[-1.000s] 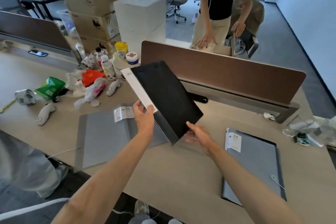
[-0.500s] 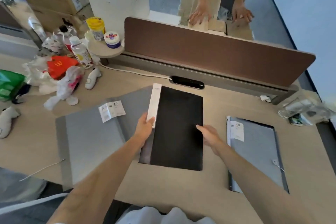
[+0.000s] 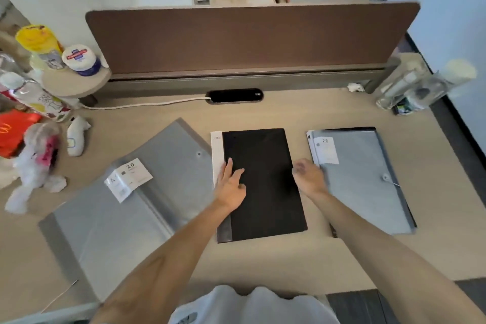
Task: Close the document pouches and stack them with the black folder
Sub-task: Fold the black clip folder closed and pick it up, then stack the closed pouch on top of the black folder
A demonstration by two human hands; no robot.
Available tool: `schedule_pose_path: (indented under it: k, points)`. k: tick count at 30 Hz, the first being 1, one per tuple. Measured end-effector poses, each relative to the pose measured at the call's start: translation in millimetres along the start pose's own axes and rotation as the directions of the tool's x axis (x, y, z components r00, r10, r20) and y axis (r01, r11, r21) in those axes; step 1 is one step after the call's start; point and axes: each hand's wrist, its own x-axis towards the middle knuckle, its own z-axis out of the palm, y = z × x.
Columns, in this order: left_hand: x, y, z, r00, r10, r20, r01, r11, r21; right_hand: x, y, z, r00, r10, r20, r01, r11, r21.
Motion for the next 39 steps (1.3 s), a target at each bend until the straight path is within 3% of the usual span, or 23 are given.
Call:
schedule_pose_path:
  k: [4, 8, 12, 15, 17, 20, 24, 29, 39]
  points:
    - [12, 41, 16, 0.995, 0.057, 0.082, -0.058, 0.998, 0.012, 14, 4, -29, 0.982, -0.108, -0.157, 0.125, 0.986, 0.106]
    - [15, 98, 46, 0.991, 0.020, 0.134, -0.017, 1.000, -0.024, 35, 34, -77, 0.975, -0.120, -0.185, 0.145, 0.982, 0.125]
    - [15, 156, 76, 0.977, -0.016, 0.213, 0.046, 0.990, -0.136, 54, 89, -123, 0.981, -0.079, -0.179, 0.091, 0.994, 0.059]
    - [17, 188, 103, 0.959, -0.048, 0.279, 0.110, 0.971, -0.212, 64, 134, -154, 0.973, 0.032, -0.230, -0.029, 0.999, 0.015]
    - [18, 205, 121, 0.948, -0.108, 0.300, 0.212, 0.915, -0.342, 67, 161, -171, 0.960, 0.117, -0.253, -0.118, 0.993, 0.014]
    - [16, 223, 135, 0.925, -0.217, 0.311, 0.371, 0.692, -0.619, 67, 182, -182, 0.972, 0.146, -0.186, -0.132, 0.988, 0.083]
    - [19, 226, 140, 0.917, -0.303, 0.261, 0.388, 0.514, -0.765, 67, 190, -188, 0.971, 0.191, -0.144, -0.147, 0.952, 0.270]
    - [17, 221, 146, 0.904, -0.311, 0.294, 0.411, 0.438, -0.799, 62, 190, -200, 0.989, 0.102, -0.104, -0.071, 0.961, 0.266]
    - [-10, 161, 99, 0.924, -0.345, 0.165, 0.288, 0.343, -0.894, 47, 158, -147, 0.996, 0.094, 0.003, -0.093, 0.969, 0.228]
